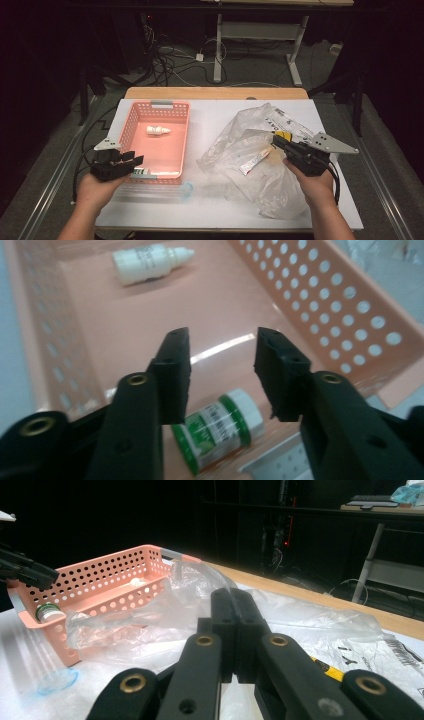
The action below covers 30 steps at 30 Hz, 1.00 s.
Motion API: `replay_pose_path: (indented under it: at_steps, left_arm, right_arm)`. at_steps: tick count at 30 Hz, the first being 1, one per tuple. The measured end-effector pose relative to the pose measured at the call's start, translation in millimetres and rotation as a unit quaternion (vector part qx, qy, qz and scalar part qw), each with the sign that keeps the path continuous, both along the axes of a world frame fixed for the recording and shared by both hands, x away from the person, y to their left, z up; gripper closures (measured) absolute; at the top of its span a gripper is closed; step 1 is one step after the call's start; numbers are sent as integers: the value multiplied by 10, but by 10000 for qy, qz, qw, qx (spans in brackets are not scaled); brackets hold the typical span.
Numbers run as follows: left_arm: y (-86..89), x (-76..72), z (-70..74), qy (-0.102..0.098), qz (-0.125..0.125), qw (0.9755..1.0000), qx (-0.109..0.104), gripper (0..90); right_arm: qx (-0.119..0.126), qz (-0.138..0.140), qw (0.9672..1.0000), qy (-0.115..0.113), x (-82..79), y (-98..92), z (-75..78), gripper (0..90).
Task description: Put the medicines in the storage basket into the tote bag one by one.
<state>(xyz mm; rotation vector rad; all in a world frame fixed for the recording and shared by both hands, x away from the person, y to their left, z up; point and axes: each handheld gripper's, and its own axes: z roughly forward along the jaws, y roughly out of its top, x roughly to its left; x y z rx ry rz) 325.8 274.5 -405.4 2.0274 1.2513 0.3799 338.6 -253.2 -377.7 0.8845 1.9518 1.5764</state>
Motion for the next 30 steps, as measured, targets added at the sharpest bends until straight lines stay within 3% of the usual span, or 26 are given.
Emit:
replay_pose_path:
  at_steps: [1,3,9,14,17,20,30]
  left_arm:
    - [-4,-17,24,-36,-39,9999,106,660]
    - [-2,-22,63,124,-91,9998,159,692]
    - [6,47,71,761,-134,9967,232,872]
    - [-40,113,37,1208,-207,9914,453,883]
    - [-23,161,49,1332,-88,9905,328,882]
    - [-25,215,35,1550,-114,9874,297,882]
    - [-168,329,-23,2205,-328,9716,794,883]
  right_arm:
    - [-13,10,10000,-8,0,4,0,900]
    - [-22,24,10000,-14,0,15,-2,900]
    - [-25,39,10000,-5,-6,31,-1,900]
    - [-6,32,10000,16,-7,23,-3,900]
    - [-14,42,10000,33,-5,25,-7,900]
    - [-20,53,10000,34,-3,28,-8,900]
    - [-31,78,9999,57,1,47,-22,900]
